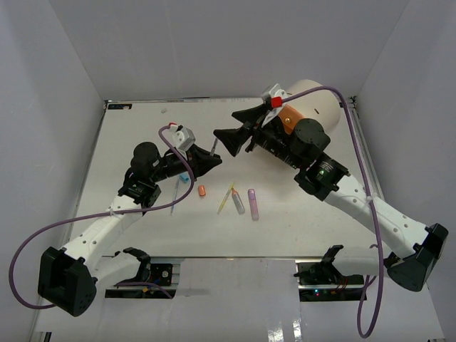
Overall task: Sort the stationery into containers
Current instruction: Close the pen cap on the pen.
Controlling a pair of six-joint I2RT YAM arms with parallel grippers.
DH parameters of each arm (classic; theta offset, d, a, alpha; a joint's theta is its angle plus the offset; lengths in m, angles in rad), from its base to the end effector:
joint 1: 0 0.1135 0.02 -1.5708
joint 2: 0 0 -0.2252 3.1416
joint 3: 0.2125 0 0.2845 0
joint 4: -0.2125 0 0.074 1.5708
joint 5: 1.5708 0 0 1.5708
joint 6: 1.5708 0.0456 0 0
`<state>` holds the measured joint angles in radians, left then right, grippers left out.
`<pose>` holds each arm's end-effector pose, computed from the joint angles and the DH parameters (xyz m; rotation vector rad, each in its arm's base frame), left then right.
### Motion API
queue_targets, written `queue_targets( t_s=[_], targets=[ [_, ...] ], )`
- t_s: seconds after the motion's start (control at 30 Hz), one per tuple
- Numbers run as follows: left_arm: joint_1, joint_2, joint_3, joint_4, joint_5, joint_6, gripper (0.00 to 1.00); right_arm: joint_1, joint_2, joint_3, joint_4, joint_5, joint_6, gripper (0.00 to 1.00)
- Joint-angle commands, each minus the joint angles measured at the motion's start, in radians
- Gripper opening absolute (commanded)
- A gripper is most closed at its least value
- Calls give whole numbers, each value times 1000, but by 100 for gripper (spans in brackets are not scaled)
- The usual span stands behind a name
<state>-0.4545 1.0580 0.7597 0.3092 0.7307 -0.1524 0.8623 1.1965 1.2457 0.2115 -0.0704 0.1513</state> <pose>0.2570 -0.1595 0.2865 0.8254 1.4413 -1.0335 0.2109 0.2511 0.4275 -0.5339 1.2583 0.9048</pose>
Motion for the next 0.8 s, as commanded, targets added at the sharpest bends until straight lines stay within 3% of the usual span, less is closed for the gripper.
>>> queue_targets(
  t_s=[0.0,0.2,0.43,0.77],
  targets=[
    [-13,-13,36,-28,-14,33,0,1,57,72,-63,12,-4,83],
    [-18,-20,36,-36,-28,39,0,3,110,95,-87,8,5,73],
    [-19,-20,36,-39,-34,43,0,3,124,84,-78,9,13,52],
    [-19,-24,38,-39,-37,45,0,1,144,86,-80,-23,36,30]
  ],
)
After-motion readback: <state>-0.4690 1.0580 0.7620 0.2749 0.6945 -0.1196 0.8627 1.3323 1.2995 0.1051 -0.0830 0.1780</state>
